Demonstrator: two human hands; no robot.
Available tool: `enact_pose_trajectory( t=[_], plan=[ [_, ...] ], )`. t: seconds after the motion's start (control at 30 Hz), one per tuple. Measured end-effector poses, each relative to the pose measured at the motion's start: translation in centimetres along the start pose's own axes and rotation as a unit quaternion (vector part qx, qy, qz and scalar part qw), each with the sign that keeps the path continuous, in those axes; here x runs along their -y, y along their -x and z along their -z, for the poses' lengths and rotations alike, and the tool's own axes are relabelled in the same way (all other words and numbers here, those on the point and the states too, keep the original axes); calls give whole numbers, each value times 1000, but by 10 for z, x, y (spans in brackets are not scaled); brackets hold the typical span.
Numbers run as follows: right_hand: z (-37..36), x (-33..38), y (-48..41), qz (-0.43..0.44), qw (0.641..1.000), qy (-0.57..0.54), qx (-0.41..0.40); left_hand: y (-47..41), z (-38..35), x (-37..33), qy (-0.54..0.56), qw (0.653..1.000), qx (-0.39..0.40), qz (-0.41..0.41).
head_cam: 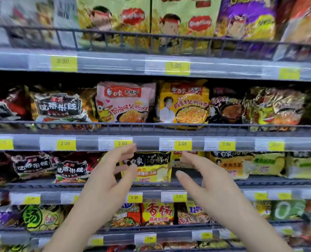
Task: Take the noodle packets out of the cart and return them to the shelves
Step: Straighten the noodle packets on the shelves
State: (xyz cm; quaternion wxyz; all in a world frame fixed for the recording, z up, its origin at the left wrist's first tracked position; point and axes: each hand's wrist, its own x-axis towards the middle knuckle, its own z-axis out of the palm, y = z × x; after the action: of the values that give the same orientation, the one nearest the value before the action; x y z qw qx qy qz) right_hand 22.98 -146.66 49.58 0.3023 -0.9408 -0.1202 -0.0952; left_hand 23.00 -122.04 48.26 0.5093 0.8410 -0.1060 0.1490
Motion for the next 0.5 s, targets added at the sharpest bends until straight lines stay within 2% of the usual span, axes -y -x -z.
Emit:
enact_pose_trajectory(
  t=[0.2, 0.4, 0.5],
  plan=[
    [46, -9, 21, -6, 994, -59, -97, -11, -21, -51, 18, 999, 10, -48],
    [93, -40, 20, 6, 987, -86, -132, -24, -50, -78, 0, 997, 8, -77],
    [109, -63, 9, 24, 985, -106, -131, -40, -64, -85, -29, 997, -25, -67]
  ],
)
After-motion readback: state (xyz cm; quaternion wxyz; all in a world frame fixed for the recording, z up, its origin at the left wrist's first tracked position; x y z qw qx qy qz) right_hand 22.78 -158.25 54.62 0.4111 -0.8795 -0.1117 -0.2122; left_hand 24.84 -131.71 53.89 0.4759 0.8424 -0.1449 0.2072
